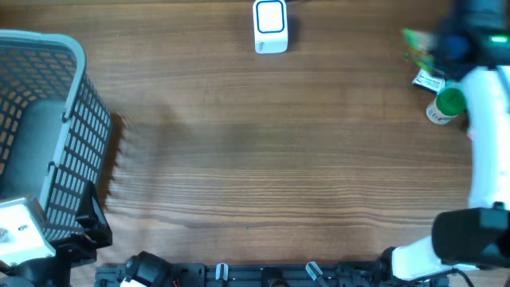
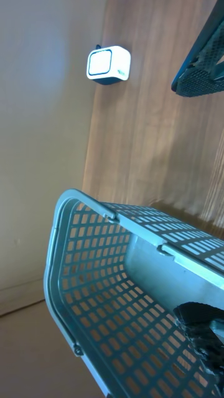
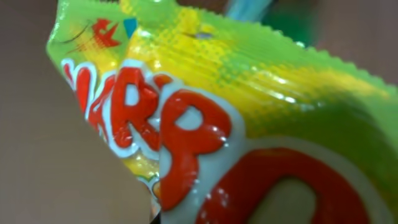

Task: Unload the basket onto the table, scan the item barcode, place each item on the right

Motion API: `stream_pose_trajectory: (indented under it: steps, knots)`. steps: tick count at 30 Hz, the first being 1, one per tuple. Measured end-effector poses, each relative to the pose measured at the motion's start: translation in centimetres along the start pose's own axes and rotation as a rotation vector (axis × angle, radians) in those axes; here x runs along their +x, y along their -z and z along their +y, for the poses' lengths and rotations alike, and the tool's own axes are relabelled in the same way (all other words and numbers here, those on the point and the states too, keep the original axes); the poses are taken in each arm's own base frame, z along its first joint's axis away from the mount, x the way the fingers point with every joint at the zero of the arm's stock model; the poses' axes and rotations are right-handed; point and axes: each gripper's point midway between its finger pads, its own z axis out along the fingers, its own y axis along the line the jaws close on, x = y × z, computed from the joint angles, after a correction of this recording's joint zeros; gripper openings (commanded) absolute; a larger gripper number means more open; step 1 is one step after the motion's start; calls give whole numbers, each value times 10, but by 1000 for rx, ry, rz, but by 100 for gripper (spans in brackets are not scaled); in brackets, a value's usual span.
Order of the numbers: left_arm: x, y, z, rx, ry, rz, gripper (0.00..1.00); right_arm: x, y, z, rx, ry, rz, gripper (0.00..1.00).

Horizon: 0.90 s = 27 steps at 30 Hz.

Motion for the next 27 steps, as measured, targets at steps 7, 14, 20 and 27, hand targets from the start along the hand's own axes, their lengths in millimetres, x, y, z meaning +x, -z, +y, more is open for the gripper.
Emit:
stream_pose_trajectory:
  steps: [7, 14, 20, 27]
  knots:
    - [0, 0, 0, 0, 0, 1, 100, -168, -76, -87, 333, -115, -211, 5]
    - [0, 0, 0, 0, -1, 1, 100, -136, -156, -156, 532, 50, -55, 100]
    - [0, 0, 0, 0, -1, 1, 100, -136, -50, -39, 36, 354, 46, 100]
    - [0, 0, 0, 0, 0, 0, 100, -81, 162, -64, -380, 699, 101, 100]
